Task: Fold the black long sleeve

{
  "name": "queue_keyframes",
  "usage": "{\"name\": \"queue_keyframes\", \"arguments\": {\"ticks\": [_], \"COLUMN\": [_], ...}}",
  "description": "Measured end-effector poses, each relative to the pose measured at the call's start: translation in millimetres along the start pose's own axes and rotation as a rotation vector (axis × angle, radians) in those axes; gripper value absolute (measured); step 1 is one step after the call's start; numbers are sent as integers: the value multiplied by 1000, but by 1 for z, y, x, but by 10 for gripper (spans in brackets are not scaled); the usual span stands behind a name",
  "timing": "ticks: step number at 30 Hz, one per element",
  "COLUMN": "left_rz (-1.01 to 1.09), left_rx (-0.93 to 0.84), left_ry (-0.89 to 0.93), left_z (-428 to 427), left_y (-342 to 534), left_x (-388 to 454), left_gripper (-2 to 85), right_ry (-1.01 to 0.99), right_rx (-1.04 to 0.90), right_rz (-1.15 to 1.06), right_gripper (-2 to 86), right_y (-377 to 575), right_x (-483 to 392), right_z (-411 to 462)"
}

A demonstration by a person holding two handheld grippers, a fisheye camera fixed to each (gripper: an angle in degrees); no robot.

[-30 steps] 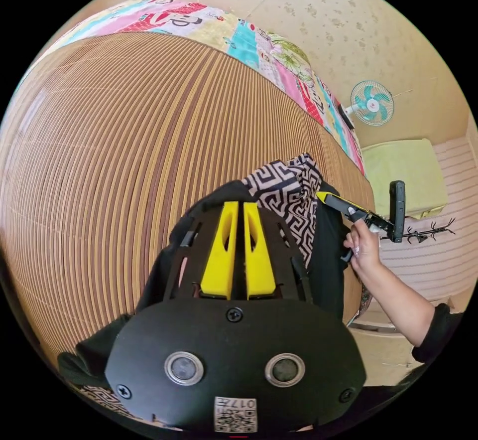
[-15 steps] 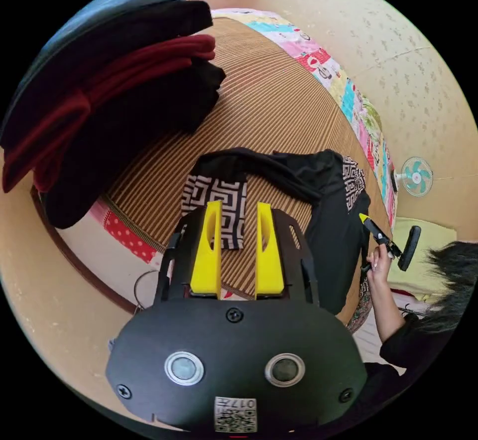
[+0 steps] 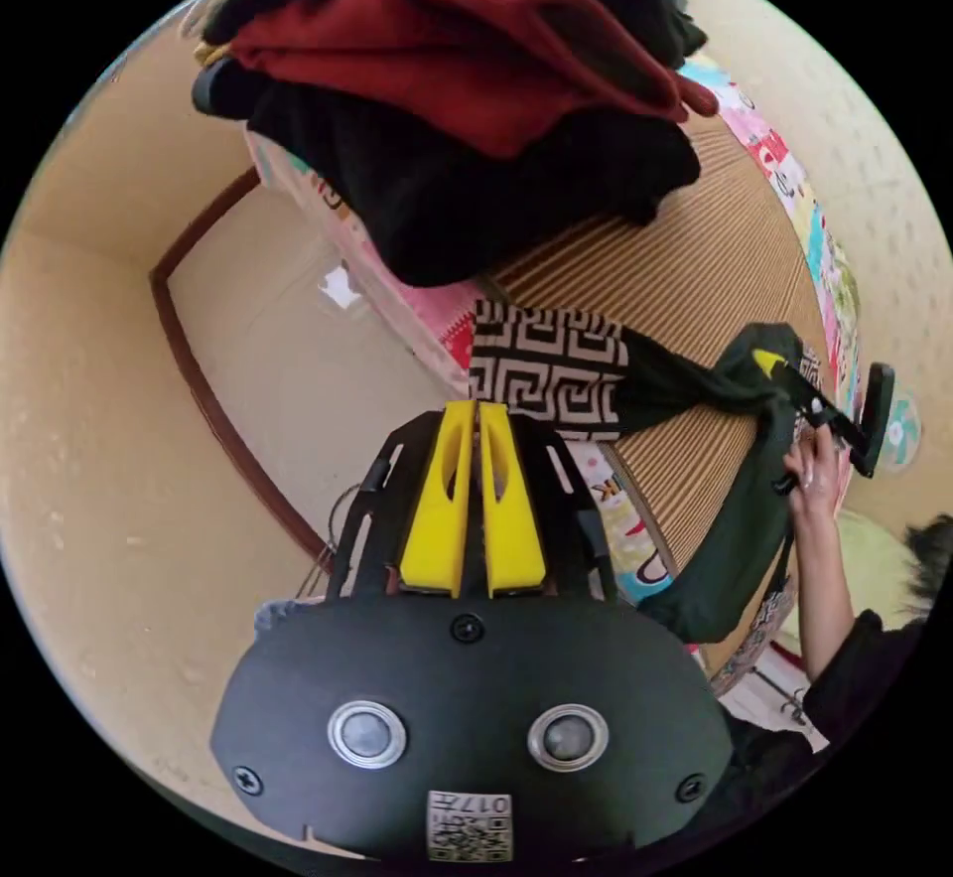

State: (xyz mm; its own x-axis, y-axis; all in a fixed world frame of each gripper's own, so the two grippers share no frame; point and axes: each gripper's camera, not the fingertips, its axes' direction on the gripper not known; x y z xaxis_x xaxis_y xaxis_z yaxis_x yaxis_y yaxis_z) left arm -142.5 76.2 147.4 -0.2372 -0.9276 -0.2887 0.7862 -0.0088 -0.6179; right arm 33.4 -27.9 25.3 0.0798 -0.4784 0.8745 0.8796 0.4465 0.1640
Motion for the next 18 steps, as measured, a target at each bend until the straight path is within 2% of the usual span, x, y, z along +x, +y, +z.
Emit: {"name": "queue_keyframes", "arguments": {"ticks": [1,3,4,6,9,12,14,15,17,18], "left_rz": [-53,-195,-221,-380,-609,-750,-726,-682,-620,-560], "left_rx": [8,20,20,6,57,92,115,142,128,118], "left_ry": [34,309,407,743,1007,1044,1039,1050,1037,1006], "left_z": [1,19,27,72,121,137,134,128,117,107], "left_y": [3,16,20,35,54,68,71,70,64,58], "left_x": [-13,-53,-60,-82,-100,-115,-122,-126,-130,-129], "left_gripper": [57,122,136,155,160,117,74,42,9,2], "right_ry": [68,96,97,69,-2,-124,-218,-202,-19,12], "right_rx": [-56,0,-6,87,168,40,-62,-87,-188,-188], "right_rz": [-2,-36,-17,3,7,-90,-239,-265,-362,-381], "right_gripper": [56,59,65,73,79,94,96,90,54,40], "right_y": [3,13,16,28,42,42,43,43,48,50], "right_x": [-3,-9,-10,-14,-16,-17,-31,-36,-55,-58], "right_z": [18,16,14,1,-12,8,22,26,42,42]}}
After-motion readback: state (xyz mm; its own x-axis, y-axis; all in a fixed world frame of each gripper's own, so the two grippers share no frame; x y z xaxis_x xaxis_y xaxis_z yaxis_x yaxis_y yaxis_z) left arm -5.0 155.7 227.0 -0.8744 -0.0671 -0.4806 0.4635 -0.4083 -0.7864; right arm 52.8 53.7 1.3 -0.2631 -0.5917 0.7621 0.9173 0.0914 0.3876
